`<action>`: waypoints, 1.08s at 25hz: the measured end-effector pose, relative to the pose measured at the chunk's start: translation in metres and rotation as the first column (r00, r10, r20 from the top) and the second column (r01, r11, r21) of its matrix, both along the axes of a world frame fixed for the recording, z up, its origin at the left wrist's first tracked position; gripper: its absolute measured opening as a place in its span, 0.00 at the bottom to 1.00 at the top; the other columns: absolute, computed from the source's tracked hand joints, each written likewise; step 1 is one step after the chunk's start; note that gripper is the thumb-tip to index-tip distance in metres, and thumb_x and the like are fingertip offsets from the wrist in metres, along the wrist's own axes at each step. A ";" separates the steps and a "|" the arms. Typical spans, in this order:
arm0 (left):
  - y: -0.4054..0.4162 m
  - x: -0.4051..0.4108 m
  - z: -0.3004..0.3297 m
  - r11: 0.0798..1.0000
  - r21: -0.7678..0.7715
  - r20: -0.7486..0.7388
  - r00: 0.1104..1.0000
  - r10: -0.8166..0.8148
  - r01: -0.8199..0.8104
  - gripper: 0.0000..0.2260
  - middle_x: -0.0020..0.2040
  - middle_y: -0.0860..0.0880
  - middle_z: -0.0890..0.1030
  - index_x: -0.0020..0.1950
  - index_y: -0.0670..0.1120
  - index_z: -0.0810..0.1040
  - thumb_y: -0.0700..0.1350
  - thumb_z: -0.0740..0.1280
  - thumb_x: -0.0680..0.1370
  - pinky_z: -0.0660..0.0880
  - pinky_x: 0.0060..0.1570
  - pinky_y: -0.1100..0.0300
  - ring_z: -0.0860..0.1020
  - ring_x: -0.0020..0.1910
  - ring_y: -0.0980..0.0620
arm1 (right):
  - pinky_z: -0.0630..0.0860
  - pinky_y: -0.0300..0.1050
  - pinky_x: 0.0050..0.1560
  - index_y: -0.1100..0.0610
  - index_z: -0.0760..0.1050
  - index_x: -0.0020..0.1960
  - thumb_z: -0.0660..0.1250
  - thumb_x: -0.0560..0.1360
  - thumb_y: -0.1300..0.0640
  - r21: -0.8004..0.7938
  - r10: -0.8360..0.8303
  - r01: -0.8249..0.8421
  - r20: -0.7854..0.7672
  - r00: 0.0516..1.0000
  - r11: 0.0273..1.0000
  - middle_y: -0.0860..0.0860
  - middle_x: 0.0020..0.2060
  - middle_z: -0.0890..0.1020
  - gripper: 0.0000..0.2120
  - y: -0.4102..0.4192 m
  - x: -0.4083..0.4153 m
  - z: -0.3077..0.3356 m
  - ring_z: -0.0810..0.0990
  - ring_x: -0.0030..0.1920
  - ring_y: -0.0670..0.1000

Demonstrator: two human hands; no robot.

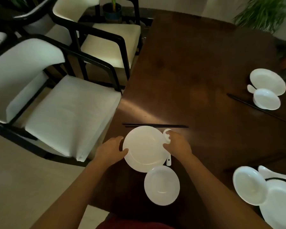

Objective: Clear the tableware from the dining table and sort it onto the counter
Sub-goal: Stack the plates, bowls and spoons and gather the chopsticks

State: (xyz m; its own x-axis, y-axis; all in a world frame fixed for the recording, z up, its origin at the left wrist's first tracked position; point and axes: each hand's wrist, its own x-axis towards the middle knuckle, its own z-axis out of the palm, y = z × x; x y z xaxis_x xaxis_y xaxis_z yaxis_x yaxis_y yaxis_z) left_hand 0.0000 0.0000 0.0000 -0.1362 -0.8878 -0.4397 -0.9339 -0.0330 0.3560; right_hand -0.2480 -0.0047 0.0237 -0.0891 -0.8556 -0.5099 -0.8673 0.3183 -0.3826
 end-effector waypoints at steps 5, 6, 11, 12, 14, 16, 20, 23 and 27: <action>0.012 -0.011 -0.020 0.947 0.235 -0.200 0.943 0.267 -0.218 0.21 0.50 0.48 0.78 0.65 0.47 0.68 0.50 0.67 0.74 0.77 0.48 0.55 0.78 0.46 0.50 | 0.78 0.48 0.50 0.57 0.69 0.66 0.63 0.74 0.57 0.030 -0.009 0.011 -0.062 0.998 0.999 0.57 0.56 0.80 0.20 0.002 0.008 -0.012 0.80 0.53 0.56; 0.013 -0.013 -0.021 0.919 0.277 -0.251 0.902 0.352 -0.281 0.20 0.47 0.49 0.77 0.65 0.47 0.67 0.47 0.67 0.75 0.78 0.43 0.58 0.78 0.43 0.51 | 0.78 0.47 0.50 0.58 0.69 0.65 0.63 0.74 0.59 0.010 -0.019 0.019 -0.069 0.997 1.000 0.57 0.56 0.80 0.20 0.002 0.009 -0.014 0.80 0.52 0.56; 0.009 -0.019 -0.004 0.845 0.311 -0.430 0.728 0.534 -0.435 0.17 0.47 0.48 0.76 0.65 0.47 0.70 0.39 0.63 0.77 0.79 0.37 0.60 0.76 0.47 0.49 | 0.77 0.48 0.48 0.55 0.73 0.61 0.61 0.74 0.64 -0.070 -0.162 0.164 0.031 0.986 0.984 0.55 0.54 0.80 0.17 -0.003 0.007 -0.012 0.79 0.52 0.56; 0.005 -0.020 0.005 0.852 0.283 -0.474 0.708 0.523 -0.439 0.16 0.47 0.48 0.76 0.64 0.49 0.71 0.39 0.62 0.77 0.79 0.37 0.60 0.76 0.48 0.48 | 0.77 0.48 0.48 0.55 0.74 0.60 0.62 0.73 0.64 -0.099 -0.198 0.206 0.091 0.976 0.973 0.55 0.53 0.80 0.16 -0.006 0.005 -0.007 0.79 0.51 0.55; -0.004 -0.027 0.025 0.882 0.232 -0.558 0.687 0.465 -0.409 0.15 0.45 0.50 0.77 0.61 0.52 0.72 0.39 0.62 0.77 0.79 0.36 0.60 0.77 0.47 0.49 | 0.75 0.45 0.44 0.54 0.75 0.58 0.61 0.73 0.64 -0.146 -0.267 0.299 0.208 0.941 0.943 0.53 0.51 0.81 0.15 -0.009 -0.006 0.003 0.79 0.48 0.53; -0.013 -0.043 0.042 0.909 0.213 -0.617 0.672 0.409 -0.357 0.15 0.43 0.51 0.77 0.59 0.56 0.72 0.38 0.62 0.77 0.79 0.35 0.61 0.78 0.46 0.51 | 0.73 0.41 0.42 0.54 0.76 0.57 0.62 0.72 0.65 -0.172 -0.323 0.380 0.289 0.901 0.909 0.50 0.45 0.81 0.16 -0.006 -0.026 0.014 0.77 0.44 0.49; -0.026 -0.108 0.053 0.940 0.268 -0.673 0.657 0.339 -0.209 0.19 0.45 0.46 0.78 0.60 0.59 0.70 0.36 0.62 0.77 0.79 0.32 0.64 0.79 0.45 0.51 | 0.72 0.34 0.39 0.55 0.78 0.54 0.66 0.72 0.63 -0.202 -0.446 0.537 0.363 0.818 0.819 0.46 0.41 0.78 0.12 0.011 -0.095 0.028 0.76 0.42 0.46; -0.034 -0.174 0.043 0.943 0.310 -0.665 0.681 0.307 -0.123 0.22 0.47 0.41 0.78 0.65 0.55 0.70 0.34 0.61 0.77 0.79 0.33 0.63 0.80 0.45 0.47 | 0.78 0.47 0.50 0.56 0.79 0.53 0.66 0.71 0.63 -0.176 -0.516 0.595 0.346 0.783 0.784 0.52 0.47 0.83 0.11 0.021 -0.163 0.026 0.80 0.47 0.52; -0.041 -0.260 0.018 0.940 0.332 -0.639 0.713 0.289 -0.084 0.24 0.47 0.43 0.78 0.70 0.49 0.67 0.33 0.61 0.77 0.80 0.38 0.58 0.79 0.48 0.44 | 0.81 0.49 0.44 0.58 0.78 0.54 0.65 0.70 0.68 -0.064 -0.606 0.687 0.418 0.677 0.724 0.58 0.49 0.83 0.14 0.028 -0.250 0.006 0.82 0.48 0.56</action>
